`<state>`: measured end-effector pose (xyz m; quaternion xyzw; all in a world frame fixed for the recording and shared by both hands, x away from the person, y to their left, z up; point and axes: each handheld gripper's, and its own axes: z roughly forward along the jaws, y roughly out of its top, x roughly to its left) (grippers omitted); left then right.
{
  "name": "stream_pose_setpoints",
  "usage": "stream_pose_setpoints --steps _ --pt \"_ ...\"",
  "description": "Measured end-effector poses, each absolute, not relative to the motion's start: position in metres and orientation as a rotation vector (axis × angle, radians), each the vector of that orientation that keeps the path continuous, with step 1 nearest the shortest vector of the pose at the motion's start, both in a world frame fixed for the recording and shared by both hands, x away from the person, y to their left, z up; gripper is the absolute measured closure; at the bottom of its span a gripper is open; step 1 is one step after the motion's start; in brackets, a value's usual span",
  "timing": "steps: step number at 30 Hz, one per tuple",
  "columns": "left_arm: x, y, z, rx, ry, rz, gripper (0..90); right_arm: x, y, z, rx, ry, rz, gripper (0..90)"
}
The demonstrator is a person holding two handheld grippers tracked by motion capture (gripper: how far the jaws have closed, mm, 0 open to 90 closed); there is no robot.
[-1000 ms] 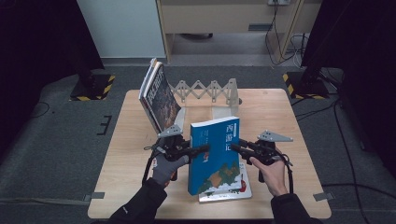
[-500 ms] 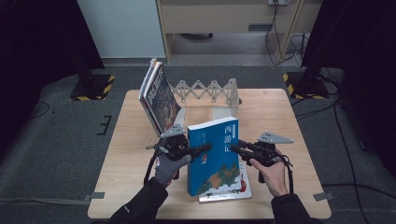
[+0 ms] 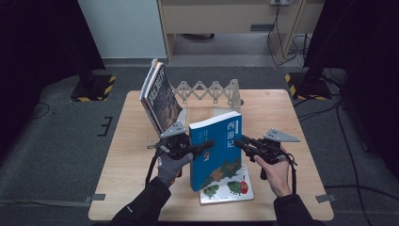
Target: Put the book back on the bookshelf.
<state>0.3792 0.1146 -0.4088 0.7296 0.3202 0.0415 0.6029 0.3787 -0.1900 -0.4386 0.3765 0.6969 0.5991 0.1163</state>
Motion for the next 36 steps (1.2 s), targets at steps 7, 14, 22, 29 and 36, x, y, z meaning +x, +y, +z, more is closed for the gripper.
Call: stream_pose_setpoints --steps 7,14,22,29,36 --pt "0.369 0.114 -0.413 1.707 0.709 0.159 58.5 0.374 -0.192 -0.439 1.054 2.053 1.760 68.7" --pt "0.369 0.101 -0.413 1.722 0.681 0.197 58.6 0.369 -0.198 -0.442 1.041 2.056 1.776 68.3" --pt "0.365 0.099 -0.410 1.738 0.694 0.228 60.7 0.369 -0.202 -0.443 1.051 2.079 1.723 51.8" --pt "0.362 0.099 -0.406 1.719 0.756 0.196 60.8 0.370 -0.242 -0.461 1.234 2.017 1.485 37.7" --pt "0.364 0.102 -0.398 1.697 0.783 0.142 61.1 0.378 -0.265 -0.488 1.331 2.071 1.129 30.9"
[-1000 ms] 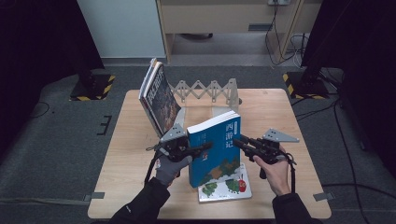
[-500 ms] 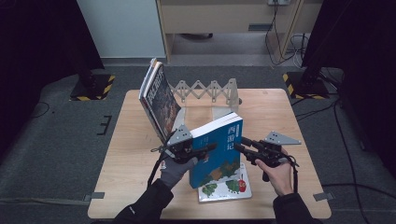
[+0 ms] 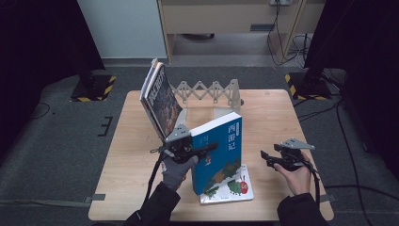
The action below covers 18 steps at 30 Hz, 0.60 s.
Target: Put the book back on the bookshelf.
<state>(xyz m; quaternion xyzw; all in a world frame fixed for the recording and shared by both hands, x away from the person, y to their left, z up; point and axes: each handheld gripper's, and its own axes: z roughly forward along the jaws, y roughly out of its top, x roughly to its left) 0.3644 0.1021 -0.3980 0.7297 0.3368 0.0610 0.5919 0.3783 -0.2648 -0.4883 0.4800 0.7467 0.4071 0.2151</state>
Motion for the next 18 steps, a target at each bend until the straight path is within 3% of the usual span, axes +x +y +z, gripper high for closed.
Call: stream_pose_setpoints --steps 18 --pt "0.378 0.141 -0.325 1.589 0.791 0.285 61.3 0.389 -0.272 -0.528 1.462 2.191 0.846 19.8"
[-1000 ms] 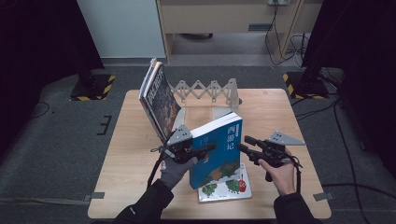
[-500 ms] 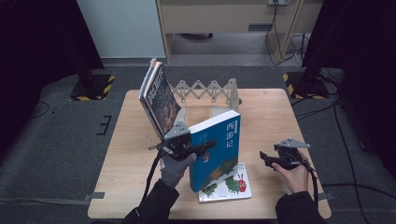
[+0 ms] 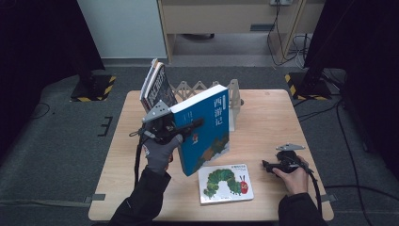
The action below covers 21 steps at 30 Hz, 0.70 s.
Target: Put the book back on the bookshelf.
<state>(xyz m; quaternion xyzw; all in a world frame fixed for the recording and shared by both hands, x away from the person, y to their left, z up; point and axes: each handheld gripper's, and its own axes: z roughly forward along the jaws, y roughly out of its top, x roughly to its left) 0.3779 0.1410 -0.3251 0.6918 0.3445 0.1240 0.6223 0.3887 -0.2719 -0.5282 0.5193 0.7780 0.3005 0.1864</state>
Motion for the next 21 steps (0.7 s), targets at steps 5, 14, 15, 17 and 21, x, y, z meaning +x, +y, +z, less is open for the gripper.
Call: stream_pose_setpoints --steps 5,14,15,17,21 --pt "0.390 0.150 -0.314 1.567 0.815 0.342 61.3 0.387 -0.269 -0.534 1.458 2.143 0.848 10.2" --pt "0.415 0.162 -0.301 1.550 0.899 0.427 61.3 0.385 -0.270 -0.539 1.453 2.101 0.886 5.2" --pt "0.419 0.162 -0.299 1.547 0.905 0.438 61.3 0.385 -0.270 -0.539 1.454 2.101 0.886 5.2" --pt "0.425 0.163 -0.297 1.540 0.918 0.446 61.3 0.385 -0.270 -0.539 1.453 2.101 0.886 5.1" --pt "0.441 0.164 -0.296 1.517 0.955 0.456 61.3 0.385 -0.270 -0.539 1.454 2.102 0.886 5.1"
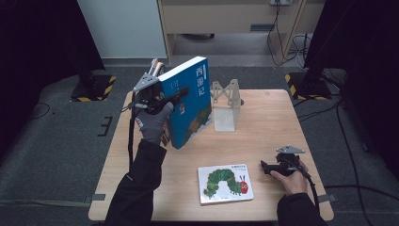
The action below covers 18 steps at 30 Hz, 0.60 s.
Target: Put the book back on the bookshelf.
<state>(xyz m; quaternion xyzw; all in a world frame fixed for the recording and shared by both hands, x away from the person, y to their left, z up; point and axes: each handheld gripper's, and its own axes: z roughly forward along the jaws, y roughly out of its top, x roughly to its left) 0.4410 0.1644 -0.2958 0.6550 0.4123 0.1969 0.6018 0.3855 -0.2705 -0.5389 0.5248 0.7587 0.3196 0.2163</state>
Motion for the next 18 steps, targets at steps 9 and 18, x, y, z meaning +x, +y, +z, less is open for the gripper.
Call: stream_pose_setpoints --steps 9,18 --pt "0.478 0.152 -0.291 1.508 1.004 0.522 61.3 0.386 -0.271 -0.539 1.456 2.104 0.885 4.3" --pt "0.513 0.142 -0.301 1.478 1.063 0.556 61.3 0.386 -0.271 -0.539 1.456 2.104 0.885 4.3"
